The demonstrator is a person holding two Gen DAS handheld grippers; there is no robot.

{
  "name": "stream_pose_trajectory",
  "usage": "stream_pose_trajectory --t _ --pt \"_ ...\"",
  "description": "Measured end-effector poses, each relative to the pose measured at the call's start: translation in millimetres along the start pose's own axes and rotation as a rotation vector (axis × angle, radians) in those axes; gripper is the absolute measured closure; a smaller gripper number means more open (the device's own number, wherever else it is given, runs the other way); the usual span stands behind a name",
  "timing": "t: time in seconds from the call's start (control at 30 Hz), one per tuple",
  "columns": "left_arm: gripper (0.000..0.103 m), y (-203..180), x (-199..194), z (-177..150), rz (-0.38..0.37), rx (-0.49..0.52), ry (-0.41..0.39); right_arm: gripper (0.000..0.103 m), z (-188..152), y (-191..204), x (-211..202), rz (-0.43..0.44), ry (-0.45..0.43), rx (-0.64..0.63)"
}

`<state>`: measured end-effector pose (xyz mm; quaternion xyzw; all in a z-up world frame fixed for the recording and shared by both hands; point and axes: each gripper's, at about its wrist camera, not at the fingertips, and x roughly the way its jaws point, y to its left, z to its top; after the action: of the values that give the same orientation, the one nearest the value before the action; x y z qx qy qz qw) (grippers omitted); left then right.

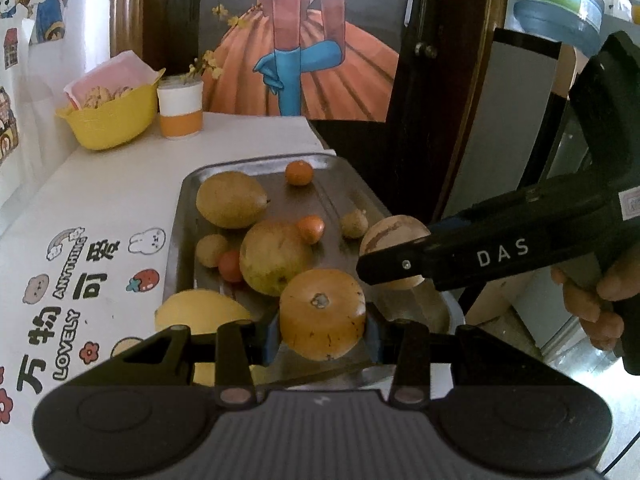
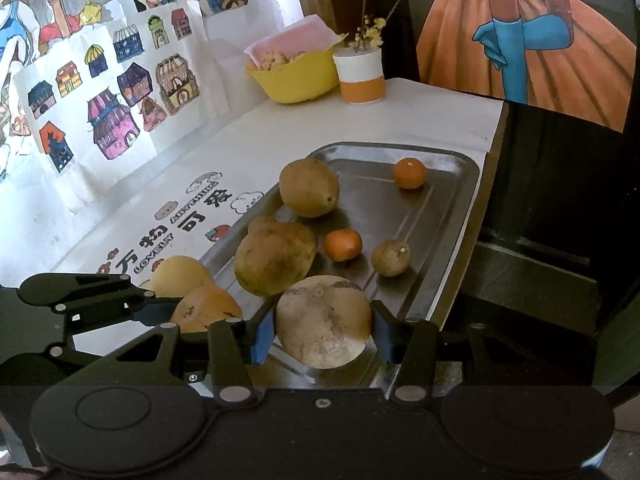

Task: Organize fruits
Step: 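Lower the orange fruit and tan fruit onto the tray and open both tools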

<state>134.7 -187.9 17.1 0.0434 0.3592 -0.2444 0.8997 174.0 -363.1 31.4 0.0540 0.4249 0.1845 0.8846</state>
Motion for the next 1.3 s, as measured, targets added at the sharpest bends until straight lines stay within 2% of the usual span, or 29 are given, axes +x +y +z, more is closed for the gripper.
stream_pose_trajectory --t 0.13,0.57,0.9,1.03,1.3 --pt "0.058 1.3 3.6 -2.9 0.014 0.000 0.014 0.052 0.7 0.2 3.0 -0.008 -0.005 -0.010" --pt "0.057 -5.9 5.7 -5.3 0.049 0.045 -0.010 0.051 -3.9 2.5 14.2 -0.034 -0.038 -0.027" --pt "0.056 -4.2 9.8 -9.0 0.024 0.018 0.026 0.051 -9.8 1.9 14.4 -0.050 -0.048 -0.028" --pt "0.056 -3.1 8.5 -11.1 0.022 0.008 0.018 0.050 -10.3 0.1 9.7 -0.052 -0.073 -0.023" --pt "0.040 -4.9 -10.1 -7.1 0.025 0.018 -0.034 0.041 -10.8 1.1 1.3 -0.048 -0.101 -0.017"
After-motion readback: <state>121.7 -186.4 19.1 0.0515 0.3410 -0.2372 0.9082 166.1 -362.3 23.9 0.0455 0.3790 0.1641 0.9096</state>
